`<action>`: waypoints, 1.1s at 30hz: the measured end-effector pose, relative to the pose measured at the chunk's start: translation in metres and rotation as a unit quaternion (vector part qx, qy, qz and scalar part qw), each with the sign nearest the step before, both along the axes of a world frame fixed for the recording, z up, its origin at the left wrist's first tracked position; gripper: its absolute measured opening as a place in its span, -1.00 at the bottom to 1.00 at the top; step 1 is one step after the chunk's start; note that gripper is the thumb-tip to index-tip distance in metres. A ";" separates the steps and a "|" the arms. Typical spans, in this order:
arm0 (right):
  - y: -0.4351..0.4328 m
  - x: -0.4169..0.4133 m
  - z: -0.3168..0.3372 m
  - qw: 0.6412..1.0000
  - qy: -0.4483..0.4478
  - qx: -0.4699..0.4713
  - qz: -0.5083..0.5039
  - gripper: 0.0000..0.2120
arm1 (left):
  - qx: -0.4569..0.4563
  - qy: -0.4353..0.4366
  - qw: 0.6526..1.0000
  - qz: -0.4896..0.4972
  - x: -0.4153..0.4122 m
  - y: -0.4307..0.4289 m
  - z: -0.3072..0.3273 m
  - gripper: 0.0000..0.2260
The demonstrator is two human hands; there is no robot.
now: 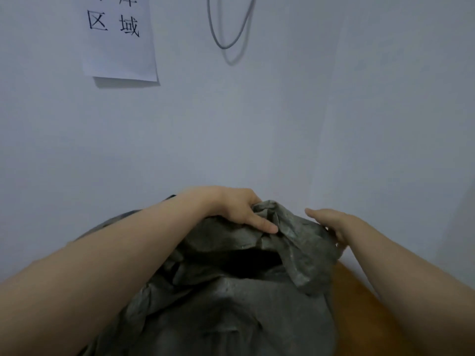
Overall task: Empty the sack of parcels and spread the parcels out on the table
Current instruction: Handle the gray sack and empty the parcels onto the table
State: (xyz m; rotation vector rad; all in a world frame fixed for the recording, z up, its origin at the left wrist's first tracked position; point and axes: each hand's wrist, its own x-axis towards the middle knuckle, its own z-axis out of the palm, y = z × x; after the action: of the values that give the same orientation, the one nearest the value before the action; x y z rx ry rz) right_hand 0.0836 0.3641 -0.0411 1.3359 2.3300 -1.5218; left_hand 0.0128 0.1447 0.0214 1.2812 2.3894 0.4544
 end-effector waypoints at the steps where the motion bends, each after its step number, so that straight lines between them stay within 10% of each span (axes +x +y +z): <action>1: 0.001 -0.005 -0.011 0.999 0.002 -0.027 0.018 -0.44 | -0.002 -0.004 1.000 0.004 -0.001 0.000 0.000 -0.84; 6: -0.005 -0.013 -0.006 0.989 -0.045 0.044 0.137 -0.68 | -0.013 0.034 0.999 0.029 -0.010 0.001 0.007 -0.84; 13: 0.038 -0.057 0.042 0.977 0.114 0.140 0.111 -0.89 | 0.008 0.154 0.982 0.109 -0.025 0.020 0.013 -0.83; 18: 0.045 -0.071 0.107 0.844 0.309 0.420 0.129 -0.79 | 0.039 0.271 0.944 0.183 -0.033 0.040 0.022 -0.58; 26: 0.020 -0.035 0.171 0.740 0.515 0.271 0.337 -0.70 | 0.101 0.298 0.914 0.256 -0.052 0.068 0.054 0.24; 33: 0.035 -0.012 0.181 0.800 0.461 0.256 0.287 -0.78 | 0.188 0.245 0.923 0.229 -0.066 0.082 0.072 -0.75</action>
State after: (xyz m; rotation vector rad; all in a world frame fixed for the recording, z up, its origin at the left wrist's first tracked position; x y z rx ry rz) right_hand 0.0720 0.3992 0.1400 -0.3545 3.3921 -1.5390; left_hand -0.0530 0.2262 0.0937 1.0557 3.1701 0.8464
